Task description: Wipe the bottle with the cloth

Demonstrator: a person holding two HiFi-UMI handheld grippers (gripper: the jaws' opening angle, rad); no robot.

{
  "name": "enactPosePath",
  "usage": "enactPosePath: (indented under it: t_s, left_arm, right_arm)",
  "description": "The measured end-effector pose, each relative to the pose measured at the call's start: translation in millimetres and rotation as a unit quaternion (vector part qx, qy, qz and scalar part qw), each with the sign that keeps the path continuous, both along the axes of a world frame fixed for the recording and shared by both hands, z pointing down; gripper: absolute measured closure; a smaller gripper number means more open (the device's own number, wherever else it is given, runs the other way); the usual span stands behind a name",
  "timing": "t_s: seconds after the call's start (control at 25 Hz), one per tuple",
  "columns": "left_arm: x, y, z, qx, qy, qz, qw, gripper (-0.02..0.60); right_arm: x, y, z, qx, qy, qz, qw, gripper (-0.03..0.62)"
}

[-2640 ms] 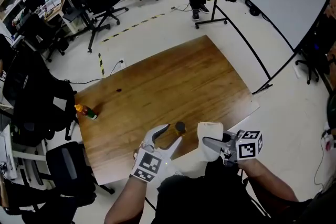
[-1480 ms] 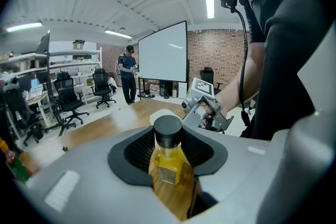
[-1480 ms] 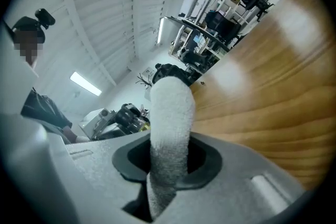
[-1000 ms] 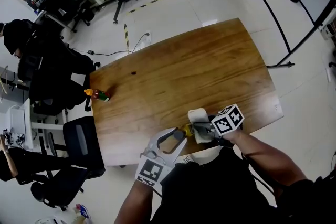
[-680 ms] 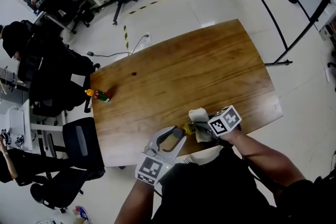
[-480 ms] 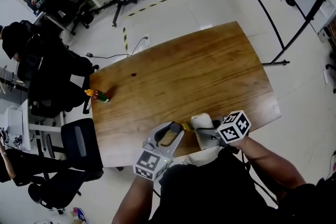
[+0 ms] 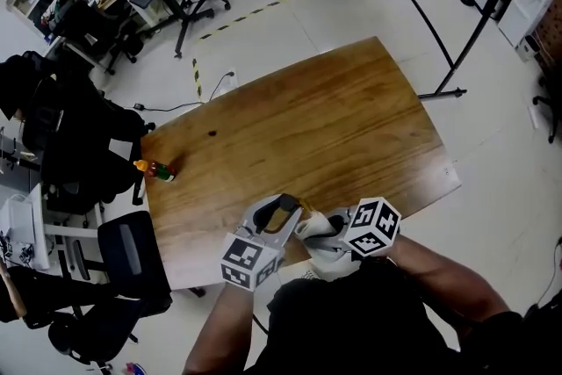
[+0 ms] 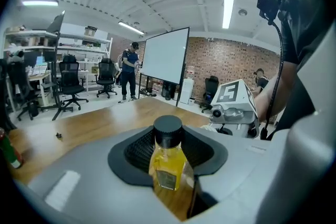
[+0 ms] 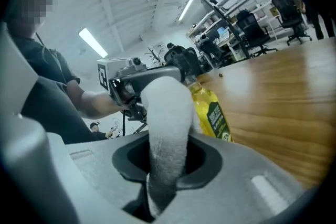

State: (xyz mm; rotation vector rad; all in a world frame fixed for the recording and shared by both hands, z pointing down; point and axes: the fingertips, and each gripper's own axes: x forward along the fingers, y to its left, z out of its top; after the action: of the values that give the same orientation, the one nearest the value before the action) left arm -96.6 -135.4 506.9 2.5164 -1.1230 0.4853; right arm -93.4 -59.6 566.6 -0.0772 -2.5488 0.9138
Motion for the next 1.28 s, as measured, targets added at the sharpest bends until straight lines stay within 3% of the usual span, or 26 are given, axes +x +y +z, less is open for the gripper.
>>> enactPosePath:
  t_s: [0.16, 0.4, 0.6, 0.96, 1.12, 1.28]
  left_arm:
    - [8, 8, -3, 0.001, -0.005, 0.004, 1.0000, 0.408]
    - [12, 15, -4, 0.001, -0.012, 0.003, 0.9999, 0.410]
    - [9, 16, -6, 0.001, -0.010, -0.005, 0.9999, 0.410]
    - [4, 16, -2, 0.005, -0.016, -0.006, 0.9998, 0.410]
    - [4, 17, -1, 0.010, -0.025, 0.011, 0.9996, 0.410]
    - [12, 23, 3, 0.032, -0.048, 0.069, 0.9960, 0.410]
  right_arm:
    - [-6, 8, 12, -0.026, 0.011, -0.005, 1.000, 0.520]
    - [-14, 12, 23, -0.114, 0.007, -0.002, 0.993, 0.520]
    - [-9, 12, 49, -0.139, 0.046, 0.002, 0.989, 0.520]
    - [4, 12, 99, -0.227, 0.112, 0.055, 0.966, 0.520]
    - [2, 12, 106, -0.263, 0.114, 0.079, 0.955, 0.520]
    - [15, 11, 98, -0.235, 0.113, 0.076, 0.962, 0.520]
